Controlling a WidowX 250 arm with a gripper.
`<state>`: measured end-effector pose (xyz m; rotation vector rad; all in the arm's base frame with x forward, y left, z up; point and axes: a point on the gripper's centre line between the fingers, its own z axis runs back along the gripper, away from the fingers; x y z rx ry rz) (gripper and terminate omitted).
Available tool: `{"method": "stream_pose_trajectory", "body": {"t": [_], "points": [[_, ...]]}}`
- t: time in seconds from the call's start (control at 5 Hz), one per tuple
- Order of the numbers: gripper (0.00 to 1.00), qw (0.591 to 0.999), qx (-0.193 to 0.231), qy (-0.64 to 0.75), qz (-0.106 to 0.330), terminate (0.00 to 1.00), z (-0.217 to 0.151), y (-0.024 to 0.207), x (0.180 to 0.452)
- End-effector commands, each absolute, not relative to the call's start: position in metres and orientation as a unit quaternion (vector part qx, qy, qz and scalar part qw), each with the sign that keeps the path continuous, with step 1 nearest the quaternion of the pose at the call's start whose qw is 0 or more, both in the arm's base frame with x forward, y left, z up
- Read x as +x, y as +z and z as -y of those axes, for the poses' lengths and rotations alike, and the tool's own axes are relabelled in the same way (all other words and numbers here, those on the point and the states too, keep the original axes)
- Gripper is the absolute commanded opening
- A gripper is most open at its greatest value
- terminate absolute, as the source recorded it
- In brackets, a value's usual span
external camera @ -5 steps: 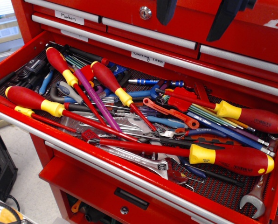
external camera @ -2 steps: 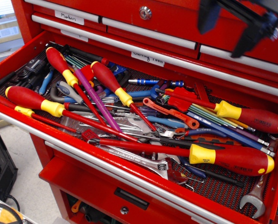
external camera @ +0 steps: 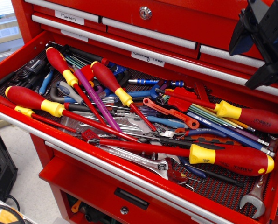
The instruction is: Pick up red srewdriver
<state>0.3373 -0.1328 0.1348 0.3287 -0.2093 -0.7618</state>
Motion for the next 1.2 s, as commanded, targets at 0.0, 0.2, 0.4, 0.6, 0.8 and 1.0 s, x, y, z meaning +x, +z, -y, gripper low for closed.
{"method": "stream_pose_trajectory", "body": {"t": [0.0,0.2,0.4,0.6,0.8,1.0], "points": [[1.00,0.880,0.143,-0.439,0.112,0.00,0.142,0.128,0.342],[1.00,0.874,0.136,-0.454,0.108,0.00,0.156,0.110,0.338],[1.00,0.861,0.146,-0.473,0.115,0.00,0.158,0.092,0.341],[1.00,0.848,0.145,-0.494,0.122,0.00,0.149,0.081,0.346],[1.00,0.845,0.144,-0.499,0.128,0.00,0.143,0.067,0.352],[1.00,0.837,0.133,-0.514,0.135,0.00,0.137,0.058,0.358]]}}
